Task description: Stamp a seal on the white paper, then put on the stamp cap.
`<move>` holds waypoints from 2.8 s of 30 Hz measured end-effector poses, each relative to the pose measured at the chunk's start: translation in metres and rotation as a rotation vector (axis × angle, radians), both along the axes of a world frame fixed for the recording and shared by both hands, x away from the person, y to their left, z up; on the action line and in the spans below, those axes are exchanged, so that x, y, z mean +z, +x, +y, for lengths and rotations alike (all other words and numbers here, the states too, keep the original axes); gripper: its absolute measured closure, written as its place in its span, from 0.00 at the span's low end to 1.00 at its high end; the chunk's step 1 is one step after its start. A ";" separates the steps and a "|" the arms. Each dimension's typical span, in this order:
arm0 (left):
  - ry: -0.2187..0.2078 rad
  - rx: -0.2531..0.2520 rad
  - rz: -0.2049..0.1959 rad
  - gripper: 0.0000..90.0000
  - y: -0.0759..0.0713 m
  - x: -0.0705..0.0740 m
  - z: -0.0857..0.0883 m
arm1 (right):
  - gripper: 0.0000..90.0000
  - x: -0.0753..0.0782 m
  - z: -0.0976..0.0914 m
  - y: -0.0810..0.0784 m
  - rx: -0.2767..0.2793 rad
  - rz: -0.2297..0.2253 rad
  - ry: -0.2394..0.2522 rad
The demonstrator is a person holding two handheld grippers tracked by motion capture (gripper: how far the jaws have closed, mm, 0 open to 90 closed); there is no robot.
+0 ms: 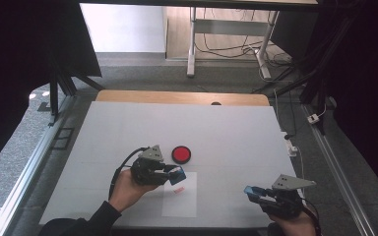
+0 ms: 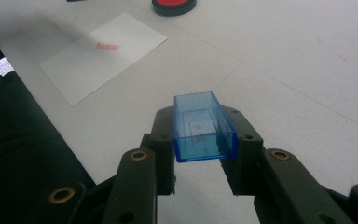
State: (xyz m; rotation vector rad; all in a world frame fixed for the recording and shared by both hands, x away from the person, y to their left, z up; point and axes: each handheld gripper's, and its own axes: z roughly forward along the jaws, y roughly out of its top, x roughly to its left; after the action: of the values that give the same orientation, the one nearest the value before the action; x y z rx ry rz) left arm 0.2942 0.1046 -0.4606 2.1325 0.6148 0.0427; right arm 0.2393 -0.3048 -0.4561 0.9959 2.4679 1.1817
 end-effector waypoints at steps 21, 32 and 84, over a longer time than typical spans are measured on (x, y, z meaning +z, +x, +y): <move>-0.099 -0.034 -0.038 0.78 0.000 0.016 0.019 | 0.75 0.000 0.001 0.000 0.003 0.002 -0.006; -0.106 -0.059 -0.040 0.78 0.000 0.018 0.021 | 0.75 0.003 0.003 0.000 0.009 -0.012 0.018; -0.157 -0.122 -0.057 0.78 0.001 0.026 0.027 | 0.76 0.009 0.104 0.033 0.383 0.005 0.109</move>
State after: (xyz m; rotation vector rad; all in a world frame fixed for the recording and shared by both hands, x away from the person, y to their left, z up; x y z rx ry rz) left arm 0.2957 0.1314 -0.4343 2.0053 0.4395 -0.0120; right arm 0.2721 -0.2009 -0.4476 0.5603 2.7021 1.4372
